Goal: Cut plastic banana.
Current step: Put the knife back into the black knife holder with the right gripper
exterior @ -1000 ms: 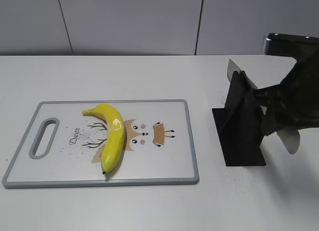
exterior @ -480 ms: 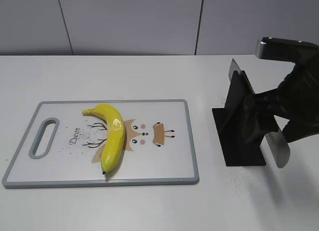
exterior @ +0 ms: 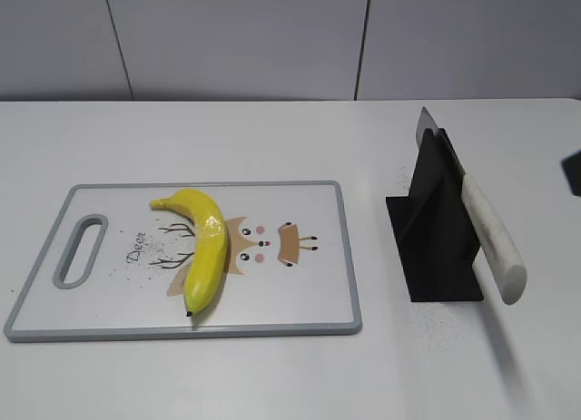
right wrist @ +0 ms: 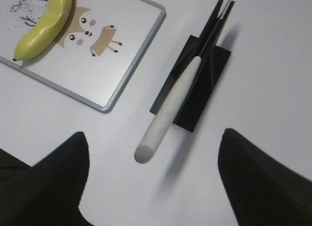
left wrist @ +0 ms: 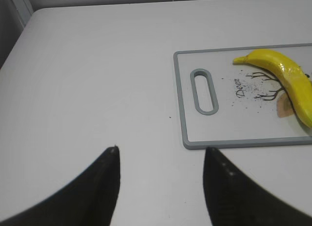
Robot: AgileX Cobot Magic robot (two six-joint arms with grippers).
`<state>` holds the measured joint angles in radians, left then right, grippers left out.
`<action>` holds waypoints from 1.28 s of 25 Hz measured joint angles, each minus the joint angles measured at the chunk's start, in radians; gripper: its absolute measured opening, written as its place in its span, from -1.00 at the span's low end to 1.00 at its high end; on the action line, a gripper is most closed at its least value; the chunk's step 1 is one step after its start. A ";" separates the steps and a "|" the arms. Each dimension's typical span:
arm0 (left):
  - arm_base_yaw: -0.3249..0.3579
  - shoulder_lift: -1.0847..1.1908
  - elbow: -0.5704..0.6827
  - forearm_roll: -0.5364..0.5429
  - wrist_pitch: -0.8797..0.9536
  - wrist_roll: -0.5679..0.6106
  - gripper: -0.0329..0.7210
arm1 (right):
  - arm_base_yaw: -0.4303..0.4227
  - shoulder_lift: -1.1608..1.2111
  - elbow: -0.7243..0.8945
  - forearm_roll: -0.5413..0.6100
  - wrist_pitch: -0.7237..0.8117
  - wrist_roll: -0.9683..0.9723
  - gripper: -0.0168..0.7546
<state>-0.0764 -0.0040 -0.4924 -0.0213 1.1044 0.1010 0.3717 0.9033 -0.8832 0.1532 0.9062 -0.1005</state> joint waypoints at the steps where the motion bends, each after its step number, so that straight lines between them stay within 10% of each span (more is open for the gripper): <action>1: 0.000 0.000 0.000 0.000 0.000 0.000 0.48 | 0.000 -0.055 0.029 -0.014 0.005 -0.007 0.66; 11: 0.000 0.000 0.000 0.000 0.000 0.000 0.48 | 0.000 -0.524 0.339 -0.032 0.023 -0.013 0.61; 32: 0.000 0.000 0.000 0.000 -0.001 0.000 0.48 | 0.000 -0.820 0.376 -0.083 0.137 0.040 0.58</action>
<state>-0.0764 -0.0040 -0.4924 -0.0213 1.1032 0.1010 0.3717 0.0832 -0.5071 0.0698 1.0433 -0.0603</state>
